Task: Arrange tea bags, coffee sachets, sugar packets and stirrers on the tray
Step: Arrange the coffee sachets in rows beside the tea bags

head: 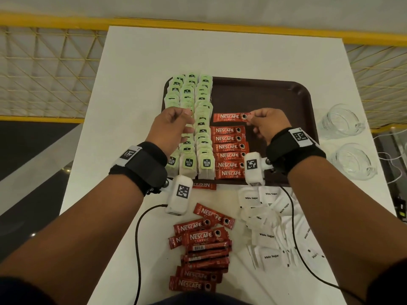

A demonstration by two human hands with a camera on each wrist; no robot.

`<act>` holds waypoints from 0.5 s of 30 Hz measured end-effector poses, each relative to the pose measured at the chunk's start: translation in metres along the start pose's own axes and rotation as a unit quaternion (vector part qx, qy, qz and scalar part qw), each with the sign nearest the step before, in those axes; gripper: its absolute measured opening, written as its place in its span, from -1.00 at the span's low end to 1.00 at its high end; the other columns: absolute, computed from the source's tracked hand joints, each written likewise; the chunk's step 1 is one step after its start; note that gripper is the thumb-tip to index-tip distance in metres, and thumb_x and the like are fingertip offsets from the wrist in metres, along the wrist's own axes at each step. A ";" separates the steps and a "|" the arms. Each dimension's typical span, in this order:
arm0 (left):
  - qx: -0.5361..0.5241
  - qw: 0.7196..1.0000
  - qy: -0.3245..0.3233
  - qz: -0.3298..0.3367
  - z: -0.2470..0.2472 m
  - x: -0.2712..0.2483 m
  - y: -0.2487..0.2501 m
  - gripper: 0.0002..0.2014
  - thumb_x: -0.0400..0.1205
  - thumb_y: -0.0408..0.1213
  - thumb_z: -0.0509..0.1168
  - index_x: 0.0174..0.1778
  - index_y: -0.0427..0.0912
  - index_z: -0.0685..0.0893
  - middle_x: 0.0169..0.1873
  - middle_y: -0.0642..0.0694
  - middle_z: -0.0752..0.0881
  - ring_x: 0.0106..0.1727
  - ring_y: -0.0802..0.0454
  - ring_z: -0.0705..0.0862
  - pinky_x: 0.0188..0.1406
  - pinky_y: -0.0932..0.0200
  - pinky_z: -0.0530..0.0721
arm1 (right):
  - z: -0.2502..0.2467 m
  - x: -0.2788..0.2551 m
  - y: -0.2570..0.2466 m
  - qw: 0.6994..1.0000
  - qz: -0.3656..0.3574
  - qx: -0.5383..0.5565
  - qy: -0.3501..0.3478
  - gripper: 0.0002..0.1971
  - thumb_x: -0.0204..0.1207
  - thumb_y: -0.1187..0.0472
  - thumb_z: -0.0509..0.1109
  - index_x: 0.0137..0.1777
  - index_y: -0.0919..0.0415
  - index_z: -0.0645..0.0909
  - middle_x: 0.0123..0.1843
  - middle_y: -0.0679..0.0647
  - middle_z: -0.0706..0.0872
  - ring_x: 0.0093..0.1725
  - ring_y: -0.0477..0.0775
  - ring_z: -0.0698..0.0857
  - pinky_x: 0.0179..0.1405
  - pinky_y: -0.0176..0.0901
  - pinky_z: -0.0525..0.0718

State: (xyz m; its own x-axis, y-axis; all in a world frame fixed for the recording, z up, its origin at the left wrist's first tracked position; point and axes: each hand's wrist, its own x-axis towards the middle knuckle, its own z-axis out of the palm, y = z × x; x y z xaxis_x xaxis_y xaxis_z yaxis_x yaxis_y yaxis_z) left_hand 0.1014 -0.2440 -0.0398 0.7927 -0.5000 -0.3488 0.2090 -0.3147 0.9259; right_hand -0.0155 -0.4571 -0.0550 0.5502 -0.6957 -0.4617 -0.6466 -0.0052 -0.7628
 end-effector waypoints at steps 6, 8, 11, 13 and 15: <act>0.031 1.000 -0.002 0.006 -0.009 -0.009 -0.007 -0.79 0.72 -0.14 0.24 0.14 -0.17 0.68 -0.12 0.05 0.79 -0.19 0.15 0.72 -0.24 0.22 0.64 | 0.012 0.015 -0.006 0.996 0.009 -0.085 0.026 -0.92 0.57 0.14 0.45 -0.03 0.12 0.69 -0.14 -0.04 0.68 -0.27 -0.14 0.57 -0.14 -0.16 0.55; 0.054 0.998 -0.016 0.012 -0.012 -0.011 -0.007 -0.82 0.72 -0.18 0.25 0.11 -0.17 0.68 -0.13 0.05 0.78 -0.23 0.17 0.70 -0.27 0.24 0.62 | 0.013 0.017 -0.005 0.992 0.006 -0.116 0.043 -0.79 0.54 0.09 0.49 0.11 0.13 0.67 -0.02 -0.03 0.68 -0.17 -0.10 0.60 -0.14 -0.17 0.52; 0.120 0.990 -0.059 0.049 -0.018 -0.018 -0.007 -0.85 0.72 -0.16 0.25 0.03 -0.12 0.68 -0.11 0.07 0.77 -0.24 0.20 0.71 -0.27 0.24 0.60 | 0.012 0.006 -0.004 0.988 -0.027 -0.137 0.069 -0.75 0.53 0.07 0.49 0.14 0.10 0.63 0.09 0.01 0.68 0.00 -0.01 0.63 -0.07 -0.16 0.54; 0.185 0.975 -0.095 0.082 -0.022 -0.026 -0.009 -0.83 0.72 -0.11 0.24 0.01 -0.09 0.68 -0.07 0.09 0.76 -0.19 0.18 0.71 -0.21 0.27 0.57 | 0.010 -0.011 -0.003 0.984 -0.056 -0.154 0.064 -0.78 0.54 0.05 0.48 0.11 0.09 0.63 0.05 -0.01 0.69 0.01 -0.02 0.66 -0.08 -0.17 0.55; 0.254 0.952 -0.131 0.115 -0.025 -0.038 -0.016 -0.83 0.73 -0.07 0.23 0.01 -0.02 0.68 -0.04 0.13 0.73 -0.09 0.18 0.68 -0.12 0.26 0.57 | 0.010 -0.034 -0.001 0.983 -0.083 -0.161 0.036 -0.84 0.55 0.05 0.46 0.04 0.07 0.64 0.00 -0.04 0.71 -0.01 -0.04 0.68 -0.10 -0.19 0.59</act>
State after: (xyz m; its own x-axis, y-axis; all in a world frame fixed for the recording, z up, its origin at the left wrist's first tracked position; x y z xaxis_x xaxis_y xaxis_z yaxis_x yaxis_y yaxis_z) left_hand 0.0827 -0.1997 -0.0377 0.6008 -0.7651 -0.2318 -0.3084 -0.4893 0.8157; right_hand -0.0283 -0.4261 -0.0434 0.6302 -0.7157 -0.3009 -0.6913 -0.3408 -0.6371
